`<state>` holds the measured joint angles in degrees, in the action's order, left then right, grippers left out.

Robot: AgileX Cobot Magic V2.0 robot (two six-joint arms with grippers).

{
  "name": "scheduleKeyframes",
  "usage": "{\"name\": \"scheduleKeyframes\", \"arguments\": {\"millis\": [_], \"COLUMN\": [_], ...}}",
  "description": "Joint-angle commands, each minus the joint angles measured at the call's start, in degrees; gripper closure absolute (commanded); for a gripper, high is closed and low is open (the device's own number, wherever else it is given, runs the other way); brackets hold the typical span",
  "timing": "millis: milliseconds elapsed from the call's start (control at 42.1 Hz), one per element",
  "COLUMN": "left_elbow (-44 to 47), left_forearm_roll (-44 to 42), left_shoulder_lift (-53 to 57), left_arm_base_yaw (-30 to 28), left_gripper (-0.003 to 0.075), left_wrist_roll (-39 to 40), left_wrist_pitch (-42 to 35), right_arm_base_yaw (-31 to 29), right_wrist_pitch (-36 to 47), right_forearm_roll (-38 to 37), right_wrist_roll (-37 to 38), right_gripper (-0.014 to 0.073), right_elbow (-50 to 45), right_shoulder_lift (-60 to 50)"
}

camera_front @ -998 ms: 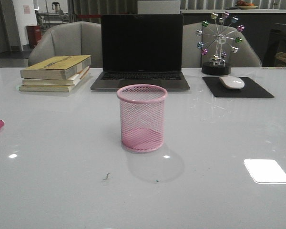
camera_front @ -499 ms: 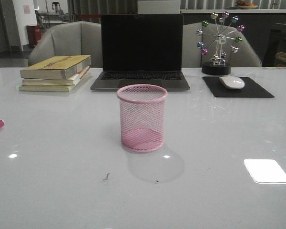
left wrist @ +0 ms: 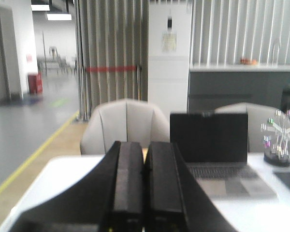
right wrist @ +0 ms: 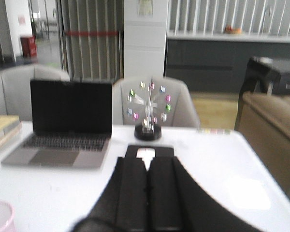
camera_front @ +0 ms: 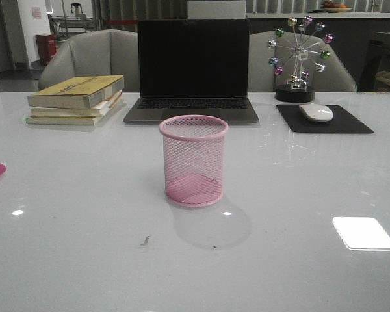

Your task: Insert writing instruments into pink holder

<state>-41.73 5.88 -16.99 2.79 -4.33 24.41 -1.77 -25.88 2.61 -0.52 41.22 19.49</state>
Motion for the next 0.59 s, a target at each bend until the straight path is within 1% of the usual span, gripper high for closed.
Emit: {"name": "scheduleKeyframes", "arguments": {"millis": [0,119,190,333,570], "left_elbow": [-2.8,-2.6,-2.11,-0.75,-0.29], "left_forearm_roll": [0.54,0.54,0.54,0.54,0.54], "left_shoulder_lift": [-5.3,-9.56,-11.99,-16.62,-23.64], "left_arm_base_yaw": [0.33,0.33,0.33,0.33,0.33], "left_gripper": [0.0629,0.0629,0.0629,0.0629,0.0629], "left_wrist_roll": [0.52,0.52,0.52,0.52,0.52], "left_wrist_pitch": [1.07,7.18,9.04,9.92,9.72], "right_arm_base_yaw": [-0.34,-0.34,-0.34,-0.34,-0.34], "right_wrist_pitch": [0.64,-5.93,-9.1,-12.59,-13.55], "right_forearm_roll": [-0.51,-0.51,-0.51,-0.51,-0.51], "right_wrist_roll": [-0.44,-0.44,-0.44,-0.44,-0.44], "right_gripper": [0.0536,0.0536,0.0536,0.0536,0.0536], "right_elbow": [1.95,1.95,1.91,1.78,1.78], "right_shoulder_lift": [3.85,7.91,10.23,15.13,22.43]}}
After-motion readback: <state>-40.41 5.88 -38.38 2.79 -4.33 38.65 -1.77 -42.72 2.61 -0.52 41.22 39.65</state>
